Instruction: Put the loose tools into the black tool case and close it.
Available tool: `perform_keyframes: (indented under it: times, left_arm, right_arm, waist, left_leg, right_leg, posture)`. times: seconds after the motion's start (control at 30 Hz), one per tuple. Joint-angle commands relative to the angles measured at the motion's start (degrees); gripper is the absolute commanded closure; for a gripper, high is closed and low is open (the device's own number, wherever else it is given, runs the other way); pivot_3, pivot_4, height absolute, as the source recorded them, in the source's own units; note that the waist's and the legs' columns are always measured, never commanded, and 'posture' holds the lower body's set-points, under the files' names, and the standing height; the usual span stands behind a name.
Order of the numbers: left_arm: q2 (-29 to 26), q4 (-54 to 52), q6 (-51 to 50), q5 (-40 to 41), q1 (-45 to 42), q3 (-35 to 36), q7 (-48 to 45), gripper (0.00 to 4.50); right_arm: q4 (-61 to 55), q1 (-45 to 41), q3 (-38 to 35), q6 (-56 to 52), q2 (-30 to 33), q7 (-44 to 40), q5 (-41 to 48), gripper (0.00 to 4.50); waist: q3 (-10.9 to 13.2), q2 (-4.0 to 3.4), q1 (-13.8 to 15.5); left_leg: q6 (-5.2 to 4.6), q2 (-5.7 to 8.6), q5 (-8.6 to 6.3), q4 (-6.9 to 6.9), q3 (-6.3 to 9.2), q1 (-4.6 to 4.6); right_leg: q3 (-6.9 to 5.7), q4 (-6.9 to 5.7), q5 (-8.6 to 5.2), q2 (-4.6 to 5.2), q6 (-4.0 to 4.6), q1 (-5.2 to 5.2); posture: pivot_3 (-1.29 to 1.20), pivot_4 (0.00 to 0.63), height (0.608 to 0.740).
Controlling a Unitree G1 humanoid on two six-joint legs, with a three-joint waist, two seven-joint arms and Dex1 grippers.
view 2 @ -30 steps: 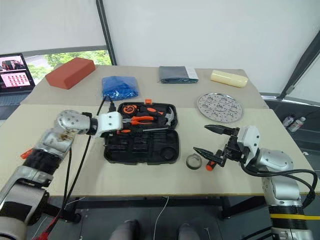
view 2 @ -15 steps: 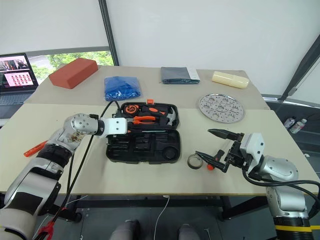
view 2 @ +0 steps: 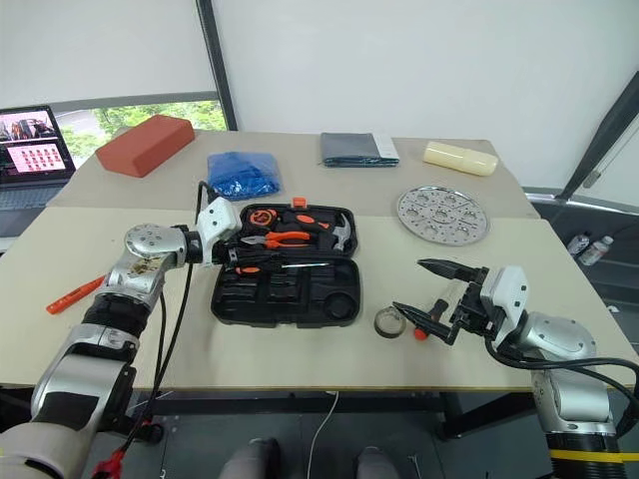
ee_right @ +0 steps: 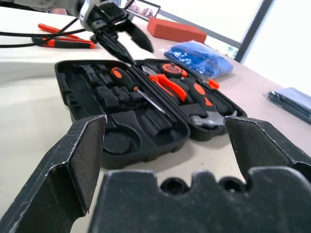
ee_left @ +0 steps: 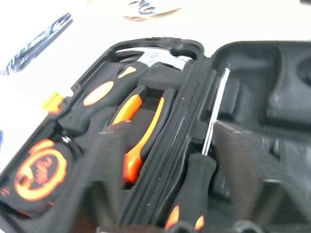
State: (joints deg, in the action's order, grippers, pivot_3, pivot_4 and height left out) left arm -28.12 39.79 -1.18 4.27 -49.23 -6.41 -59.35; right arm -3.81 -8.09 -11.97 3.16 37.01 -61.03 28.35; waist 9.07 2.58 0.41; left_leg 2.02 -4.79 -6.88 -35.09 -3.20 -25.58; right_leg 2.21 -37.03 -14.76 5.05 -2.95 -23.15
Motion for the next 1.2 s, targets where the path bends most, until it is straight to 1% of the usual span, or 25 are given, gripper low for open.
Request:
perform_keyframes:
  times: [0.03, 0.07, 0.1, 0.13, 0.33, 0.4, 0.47, 0.53, 0.57, 0.67, 0.73, 0.77, 0.8, 0.83, 0.87, 0.9, 0.97, 1.0, 1.03, 1.07, 1.1, 1.13, 1.2]
  left_arm:
    - [1.7, -1.8, -4.0, -1.8, 1.1, -0.6, 4.6, 3.24]
    - [2.0, -2.0, -4.4, -2.5, 1.6, -1.3, 4.5, 3.66]
    - [2.3, -2.4, -4.8, -2.9, 2.2, -2.0, 4.4, 3.91]
    - [2.8, -2.5, -5.3, -3.1, 2.6, -2.2, 4.9, 4.26]
    - [4.3, -1.6, -7.1, -5.0, 4.1, -4.5, 5.6, 4.26]
    - [3.9, -1.4, -4.7, -5.9, 4.8, -5.0, 5.8, 4.26]
    - [3.8, -2.7, -0.7, -3.3, 5.8, -1.6, 6.4, 4.26]
    - [3.6, -5.4, 1.5, 1.4, 7.3, 3.1, 5.4, 3.76]
    - [3.0, -7.1, 3.1, 3.9, 8.5, 5.4, 4.4, 3.64]
    - [0.1, -15.0, 7.0, 13.9, 14.8, 13.0, -3.0, 2.5]
    - [-2.5, -20.1, 4.3, 18.5, 19.2, 16.1, -6.2, 1.77]
    - [-5.0, -23.6, 3.2, 19.9, 23.5, 17.6, -8.0, 1.37]
    - [-7.1, -26.7, 4.3, 20.4, 28.3, 19.3, -9.5, 1.02]
    - [-8.4, -29.4, 5.1, 20.7, 31.7, 20.3, -10.1, 0.74]
    - [-10.3, -31.9, 7.2, 19.9, 36.4, 20.9, -11.6, 0.34]
    - [-11.0, -34.0, 11.2, 19.3, 40.5, 22.1, -12.7, 0.08]
    - [-11.7, -38.5, 8.6, 22.7, 47.3, 24.8, -12.7, 0.08]
    - [-11.8, -40.2, 6.8, 24.6, 49.9, 25.9, -12.4, 0.08]
    - [-12.2, -41.5, 6.1, 25.4, 53.4, 26.7, -13.0, 0.08]
    - [-12.3, -42.9, 7.0, 25.5, 56.7, 27.1, -13.8, 0.08]
    - [-12.9, -44.7, 6.8, 26.0, 60.6, 27.4, -15.4, 0.08]
    - [-13.2, -46.0, 7.6, 25.9, 63.7, 27.7, -16.7, 0.08]
    - [-13.1, -48.2, 6.4, 27.5, 66.7, 28.6, -16.5, 0.08]
  right_arm:
    - [-0.6, -0.1, -1.4, 0.6, -0.4, 0.5, 0.9, 0.0]
    - [-0.6, 0.0, -1.3, 0.6, -0.5, 0.6, 0.8, 0.0]
    - [-0.7, 0.2, -1.4, 0.6, -0.6, 0.7, 0.8, 0.0]
    - [-0.8, 0.5, -1.5, 0.6, -0.7, 0.8, 0.7, 0.0]
    - [-1.6, 2.6, -1.8, 0.6, -1.3, 1.9, 0.6, 0.0]
    - [-2.3, 3.4, -1.7, 0.1, -1.5, 2.9, 0.6, 0.0]
    - [-3.6, 4.0, -2.3, -1.7, -1.9, 5.2, 1.2, 0.0]
    - [-5.0, 4.9, -3.4, -3.3, -1.9, 7.3, 2.0, 0.0]
    - [-5.8, 5.6, -4.2, -4.5, -1.7, 8.5, 2.4, 0.0]
    - [-9.1, 8.9, -7.1, -9.3, -0.8, 13.8, 2.0, 0.0]
    - [-11.5, 11.6, -9.0, -13.6, -0.1, 17.9, 1.2, 0.0]
    - [-13.0, 14.2, -10.6, -16.7, 0.4, 19.9, 1.1, 0.0]
    - [-14.6, 17.3, -12.3, -19.3, 0.6, 21.6, 1.2, 0.0]
    - [-15.6, 19.5, -13.7, -21.0, 0.7, 22.5, 1.5, 0.0]
    - [-16.4, 22.4, -15.1, -22.9, 0.6, 23.8, 1.3, 0.0]
    - [-16.8, 24.9, -16.7, -24.7, 0.3, 24.9, 1.4, 0.0]
    - [-16.8, 29.3, -19.2, -27.4, -0.7, 27.4, 1.2, 0.0]
    - [-16.9, 31.0, -20.0, -27.9, -1.2, 27.9, 1.2, 0.0]
    - [-16.9, 32.6, -20.6, -28.7, -1.6, 28.9, 0.6, 0.0]
    - [-16.8, 33.8, -21.1, -29.2, -1.8, 29.2, 0.3, 0.0]
    - [-17.4, 34.6, -21.7, -30.0, -1.9, 29.2, 1.1, 0.0]
    - [-18.0, 35.1, -22.2, -30.2, -1.7, 28.8, 1.6, 0.0]
    - [-20.4, 34.9, -22.5, -32.2, -0.2, 27.5, 3.6, 0.0]
  waist:
    - [0.0, 0.0, 0.0]
    - [0.0, 0.01, 0.1]
    - [0.0, 0.01, 0.1]
    - [0.0, 0.0, 0.1]
    - [0.0, -0.02, 0.4]
    - [0.0, -0.04, 0.4]
    - [-0.1, -0.16, 0.3]
    - [-0.1, -0.17, 0.3]
    - [-0.1, -0.17, 0.2]
    - [-0.1, -0.16, 0.0]
    - [-0.1, -0.17, -0.2]
    - [-0.1, -0.17, -0.2]
    - [-0.1, -0.22, -0.3]
    - [-0.2, -0.35, -0.5]
    - [-0.3, -0.45, -0.5]
    - [-0.3, -0.47, -0.5]
    - [-0.3, -0.46, -0.4]
    - [-0.3, -0.45, -0.1]
    - [-0.3, -0.45, 0.2]
    - [-0.3, -0.44, 0.2]
    - [-0.3, -0.45, 0.1]
    - [-0.3, -0.48, -0.1]
    - [-0.3, -0.63, -0.6]
  left_leg:
    - [0.0, 0.0, 0.0, -0.01, 0.0, 0.0]
    - [0.0, 0.0, 0.0, -0.02, 0.0, -0.02]
    - [0.0, 0.0, 0.0, -0.02, 0.0, -0.02]
    - [0.0, 0.0, 0.0, -0.03, 0.02, -0.02]
    - [0.01, 0.04, 0.0, -0.04, 0.03, 0.02]
    - [0.01, 0.05, 0.0, -0.06, 0.03, 0.05]
    - [0.01, 0.05, 0.0, -0.06, 0.03, 0.08]
    - [0.01, 0.04, -0.01, -0.05, 0.03, 0.08]
    - [0.01, 0.04, 0.0, -0.05, 0.03, 0.07]
    - [0.01, 0.02, 0.0, 0.04, 0.02, -0.02]
    - [0.0, 0.0, 0.0, 0.13, 0.02, -0.01]
    - [0.0, 0.0, 0.0, 0.19, 0.01, 0.01]
    - [0.01, -0.01, 0.0, 0.19, 0.02, 0.04]
    - [0.01, -0.01, 0.0, 0.26, 0.0, 0.06]
    - [-0.01, 0.01, -0.02, 0.29, -0.03, 0.1]
    - [-0.04, 0.02, -0.05, 0.34, -0.06, 0.15]
    - [-0.04, 0.02, -0.06, 0.37, -0.08, 0.16]
    - [-0.03, 0.01, -0.07, 0.35, -0.08, 0.15]
    - [0.36, -0.02, -0.31, 0.29, -0.08, 0.12]
    - [0.4, -0.03, -0.34, 0.24, -0.08, 0.14]
    - [0.43, -0.04, -0.35, 0.24, -0.09, 0.18]
    - [0.45, -0.06, -0.37, 0.25, -0.13, 0.29]
    - [0.46, -0.07, -0.37, 0.29, -0.19, 0.34]
  right_leg:
    - [0.0, 0.0, 0.0, 0.0, -0.01, 0.0]
    - [0.0, 0.0, 0.0, 0.0, -0.01, 0.0]
    - [0.0, 0.0, 0.0, 0.0, -0.01, -0.01]
    - [-0.01, 0.0, 0.01, -0.01, -0.01, 0.0]
    - [-0.01, 0.02, 0.0, 0.02, -0.01, 0.09]
    - [0.0, 0.02, 0.0, 0.03, -0.01, 0.12]
    - [0.0, 0.02, 0.0, 0.03, -0.02, 0.14]
    - [0.0, 0.02, 0.01, 0.04, 0.0, 0.13]
    - [0.01, 0.02, 0.02, 0.04, 0.01, 0.12]
    - [0.01, 0.02, 0.07, 0.03, 0.12, -0.01]
    - [0.0, 0.03, 0.05, 0.02, 0.17, -0.04]
    - [0.01, 0.03, 0.03, 0.03, 0.2, -0.03]
    - [0.0, 0.02, 0.01, 0.03, 0.22, -0.01]
    - [0.02, 0.03, 0.0, 0.05, 0.24, -0.02]
    - [0.02, 0.07, -0.05, 0.08, 0.25, 0.04]
    - [0.02, 0.13, -0.1, 0.13, 0.25, 0.07]
    - [0.01, 0.19, -0.13, 0.16, 0.29, 0.08]
    - [0.0, 0.21, -0.33, 0.18, 0.64, 0.08]
    - [-0.03, 0.21, -0.36, 0.21, 0.71, 0.05]
    - [-0.05, 0.22, -0.38, 0.22, 0.68, 0.07]
    - [-0.08, 0.25, -0.53, 0.25, 0.45, -0.1]
    - [-0.06, 0.31, -0.53, 0.28, 0.46, -0.08]
    - [-0.05, 0.44, -0.53, 0.38, 0.46, -0.03]
  posture:
    - [0.0, 0.15, 0.74]
    - [0.0, 0.15, 0.74]
    - [0.0, 0.15, 0.74]
    - [0.0, 0.15, 0.74]
    - [0.0, 0.15, 0.74]
    - [0.0, 0.15, 0.74]
    - [0.0, 0.15, 0.74]
    - [0.0, 0.15, 0.74]
    - [0.0, 0.15, 0.74]
    - [0.0, 0.15, 0.74]
    - [0.0, 0.15, 0.74]
    - [0.0, 0.15, 0.74]
    - [0.0, 0.15, 0.74]
    - [0.0, 0.15, 0.74]
    - [0.0, 0.15, 0.74]
    - [0.0, 0.15, 0.74]
    - [0.0, 0.15, 0.74]
    - [0.0, 0.15, 0.74]
    - [0.0, 0.15, 0.74]
    - [0.0, 0.15, 0.74]
    - [0.0, 0.15, 0.74]
    - [0.0, 0.15, 0.74]
    - [0.0, 0.15, 0.74]
